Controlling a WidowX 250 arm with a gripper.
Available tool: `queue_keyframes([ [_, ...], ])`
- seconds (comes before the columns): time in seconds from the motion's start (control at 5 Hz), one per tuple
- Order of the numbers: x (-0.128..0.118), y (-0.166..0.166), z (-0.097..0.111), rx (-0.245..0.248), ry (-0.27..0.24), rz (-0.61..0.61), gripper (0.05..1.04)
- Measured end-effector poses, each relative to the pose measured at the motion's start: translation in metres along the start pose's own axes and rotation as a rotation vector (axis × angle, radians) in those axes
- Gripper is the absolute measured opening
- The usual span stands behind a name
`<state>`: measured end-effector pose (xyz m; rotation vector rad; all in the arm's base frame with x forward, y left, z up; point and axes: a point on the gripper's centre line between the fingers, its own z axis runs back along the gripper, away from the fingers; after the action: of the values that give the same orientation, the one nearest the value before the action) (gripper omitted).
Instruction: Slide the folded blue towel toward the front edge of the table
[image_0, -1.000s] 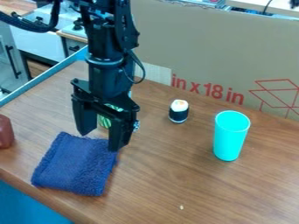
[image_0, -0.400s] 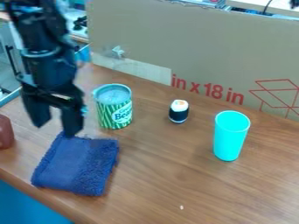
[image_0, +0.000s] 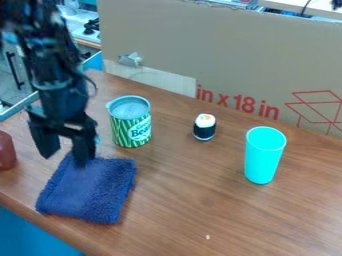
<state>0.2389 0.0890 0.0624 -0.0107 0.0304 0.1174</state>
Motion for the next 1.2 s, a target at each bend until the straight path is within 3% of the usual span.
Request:
queue_keyframes([
  [0.2,0.007,-0.02,-0.013,0.011,0.022,-0.02,1.001],
  [0.8,0.004,-0.012,-0.037,0.077,0.017,-0.045,1.001],
  [1.0,0.002,-0.015,-0.039,0.069,-0.035,-0.048,1.001],
  [1.2,0.001,-0.034,-0.039,0.027,-0.064,-0.072,1.001],
])
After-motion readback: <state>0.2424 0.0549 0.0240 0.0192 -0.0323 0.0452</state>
